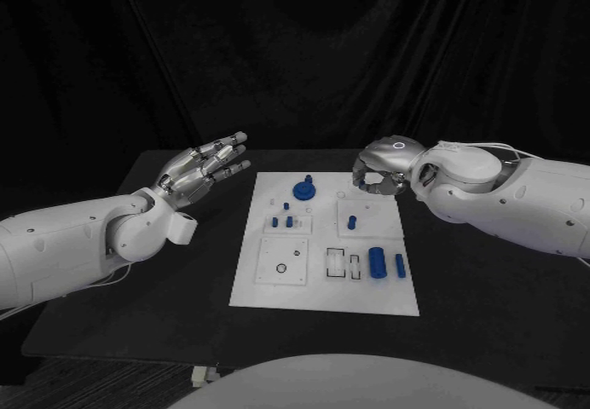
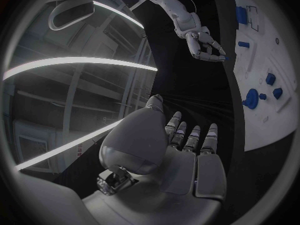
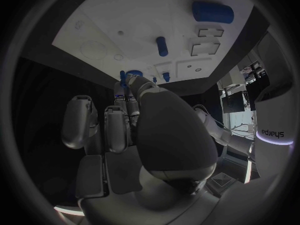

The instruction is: Assemble the parts on the task board

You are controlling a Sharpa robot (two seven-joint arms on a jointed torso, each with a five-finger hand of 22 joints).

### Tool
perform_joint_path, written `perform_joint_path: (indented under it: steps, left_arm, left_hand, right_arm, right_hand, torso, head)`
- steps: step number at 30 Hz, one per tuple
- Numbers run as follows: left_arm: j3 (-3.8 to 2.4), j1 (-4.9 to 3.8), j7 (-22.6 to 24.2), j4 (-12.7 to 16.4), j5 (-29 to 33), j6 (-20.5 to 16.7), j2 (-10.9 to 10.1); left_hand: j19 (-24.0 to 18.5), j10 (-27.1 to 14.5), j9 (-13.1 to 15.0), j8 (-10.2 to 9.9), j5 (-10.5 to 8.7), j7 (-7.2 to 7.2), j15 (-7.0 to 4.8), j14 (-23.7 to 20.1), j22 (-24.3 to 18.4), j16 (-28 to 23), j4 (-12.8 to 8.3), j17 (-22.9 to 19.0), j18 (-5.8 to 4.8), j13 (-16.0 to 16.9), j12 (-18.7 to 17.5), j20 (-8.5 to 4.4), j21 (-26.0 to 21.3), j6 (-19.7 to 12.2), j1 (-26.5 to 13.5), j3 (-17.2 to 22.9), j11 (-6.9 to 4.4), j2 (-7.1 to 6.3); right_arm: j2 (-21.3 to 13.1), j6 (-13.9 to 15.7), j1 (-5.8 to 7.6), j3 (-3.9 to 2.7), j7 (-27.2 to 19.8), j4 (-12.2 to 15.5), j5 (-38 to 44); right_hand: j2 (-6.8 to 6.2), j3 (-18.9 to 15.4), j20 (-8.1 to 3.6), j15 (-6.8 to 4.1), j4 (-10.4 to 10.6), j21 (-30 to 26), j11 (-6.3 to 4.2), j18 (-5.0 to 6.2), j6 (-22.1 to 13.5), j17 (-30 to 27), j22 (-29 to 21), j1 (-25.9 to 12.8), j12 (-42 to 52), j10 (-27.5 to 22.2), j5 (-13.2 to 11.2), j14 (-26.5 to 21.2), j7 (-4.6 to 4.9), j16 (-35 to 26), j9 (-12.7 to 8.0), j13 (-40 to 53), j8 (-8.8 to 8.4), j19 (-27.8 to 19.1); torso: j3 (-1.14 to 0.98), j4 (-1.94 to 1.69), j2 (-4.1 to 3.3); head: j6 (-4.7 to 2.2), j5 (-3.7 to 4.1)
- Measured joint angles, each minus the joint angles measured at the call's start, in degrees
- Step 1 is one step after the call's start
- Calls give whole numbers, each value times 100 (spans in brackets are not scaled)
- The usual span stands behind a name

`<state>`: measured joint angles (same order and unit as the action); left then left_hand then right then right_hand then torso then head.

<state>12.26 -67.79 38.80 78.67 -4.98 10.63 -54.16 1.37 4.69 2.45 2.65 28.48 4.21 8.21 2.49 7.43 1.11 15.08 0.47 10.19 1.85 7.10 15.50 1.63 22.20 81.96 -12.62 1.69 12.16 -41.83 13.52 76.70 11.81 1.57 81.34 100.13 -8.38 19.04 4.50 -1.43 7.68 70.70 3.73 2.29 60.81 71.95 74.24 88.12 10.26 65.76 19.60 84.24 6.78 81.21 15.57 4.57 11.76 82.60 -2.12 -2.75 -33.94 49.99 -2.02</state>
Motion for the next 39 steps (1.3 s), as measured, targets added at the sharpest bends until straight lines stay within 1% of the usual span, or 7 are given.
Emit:
perform_joint_path:
  steps: [6,11,17,23,25,30,39]
  left_arm:
    - [0,1,0,-3,0,1,9]
    - [0,2,0,4,-5,2,9]
    - [0,2,0,9,-9,2,-5]
    - [0,2,0,14,-10,3,-7]
    - [1,4,1,14,-11,4,-7]
    - [1,9,1,12,-11,11,1]
    - [1,18,1,7,-12,37,21]
  left_hand:
    - [0,0,0,0,0,0,0,0,0,0,0,0,0,0,0,0,0,0,0,0,0,0]
    - [0,0,0,0,0,0,0,0,0,0,0,0,1,0,0,0,0,0,0,0,0,0]
    - [0,1,0,0,0,0,0,0,0,0,0,0,0,0,0,0,0,0,0,0,0,0]
    - [0,1,0,0,0,0,0,0,0,0,0,0,0,0,0,0,0,0,0,0,0,0]
    - [0,1,0,0,0,0,0,0,0,0,0,0,0,0,0,0,0,1,0,0,0,0]
    - [0,1,0,0,0,0,0,0,0,0,0,1,0,0,0,0,0,1,0,0,0,0]
    - [-48,1,0,0,0,0,2,1,0,0,0,1,0,0,0,47,0,1,0,0,0,0]
  right_arm:
    - [-18,-3,42,0,58,632,-1]
    - [35,-25,42,1,78,1036,-1]
    - [198,-76,-86,0,101,1318,6]
    - [407,-185,-286,1,110,1314,53]
    - [477,-229,-367,2,110,1273,70]
    - [615,-338,-535,3,108,1143,102]
    - [792,-435,-686,3,101,889,131]
  right_hand:
    - [0,43,1,0,-41,0,0,0,0,0,0,0,0,0,-1,0,0,0,23,-3,0,-1]
    - [-1,82,1,0,-3,0,0,0,0,0,0,-1,0,0,-1,0,0,0,27,-4,0,-1]
    - [-68,146,1,0,-65,0,6,0,-1,-1,0,-68,0,7,-40,0,0,0,33,-10,0,-1]
    - [-68,147,1,0,-65,0,6,0,-2,-2,0,-68,0,7,-40,0,1,0,33,-10,0,-2]
    - [-68,302,28,1,-66,0,7,0,-2,-2,0,-68,0,6,-41,0,1,0,33,-14,0,-29]
    - [-68,302,30,1,-66,0,7,0,-32,-3,0,-68,0,6,-40,0,31,0,38,-24,-1,-31]
    - [-68,302,29,1,-66,0,7,0,-33,-4,0,-68,0,6,-41,0,31,0,43,-24,-1,-32]
  torso:
    - [1,1,1]
    - [1,1,1]
    - [1,3,1]
    - [0,3,1]
    - [0,-1,0]
    - [0,-4,0]
    - [0,-1,-1]
  head:
    - [0,-40]
    - [0,-88]
    - [0,-188]
    - [0,-230]
    - [0,-245]
    - [0,-305]
    - [0,-333]
